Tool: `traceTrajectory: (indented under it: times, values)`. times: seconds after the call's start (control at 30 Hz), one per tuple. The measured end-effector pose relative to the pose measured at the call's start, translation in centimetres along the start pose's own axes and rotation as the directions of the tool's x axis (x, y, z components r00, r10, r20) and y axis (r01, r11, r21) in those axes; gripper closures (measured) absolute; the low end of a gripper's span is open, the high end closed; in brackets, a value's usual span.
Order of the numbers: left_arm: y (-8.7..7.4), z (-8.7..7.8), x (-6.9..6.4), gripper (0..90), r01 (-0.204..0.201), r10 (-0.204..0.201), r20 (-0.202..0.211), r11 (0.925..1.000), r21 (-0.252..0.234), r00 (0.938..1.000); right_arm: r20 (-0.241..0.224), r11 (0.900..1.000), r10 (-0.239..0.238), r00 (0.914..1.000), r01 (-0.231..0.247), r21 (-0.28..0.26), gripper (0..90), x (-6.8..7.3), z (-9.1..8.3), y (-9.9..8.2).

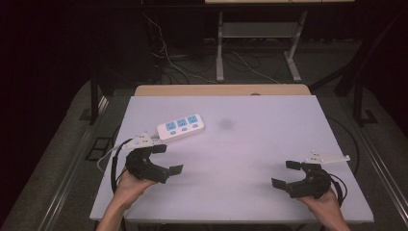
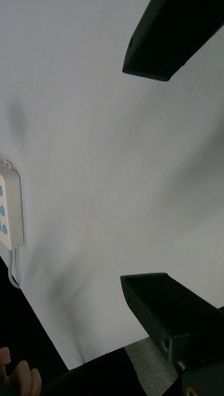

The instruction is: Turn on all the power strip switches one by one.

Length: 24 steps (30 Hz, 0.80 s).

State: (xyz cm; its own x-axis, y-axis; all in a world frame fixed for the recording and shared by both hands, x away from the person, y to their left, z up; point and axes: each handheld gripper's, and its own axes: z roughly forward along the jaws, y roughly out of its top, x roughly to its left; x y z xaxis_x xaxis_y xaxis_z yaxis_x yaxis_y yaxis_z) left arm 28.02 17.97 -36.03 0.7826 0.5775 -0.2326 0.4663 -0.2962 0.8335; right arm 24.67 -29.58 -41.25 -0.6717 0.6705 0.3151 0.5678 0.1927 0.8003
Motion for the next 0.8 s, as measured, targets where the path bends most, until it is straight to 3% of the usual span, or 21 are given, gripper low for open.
traceTrajectory:
  times: [0.8]
  values:
    - [3.4, -0.6, 2.2, 0.0, -0.028, 0.031, -0.039, 0.9969, 0.074, 0.9988, -0.002, 1.0000, 0.001, 1.0000, -0.001, 0.001, 0.9, 0.1, 0.1, -0.1]
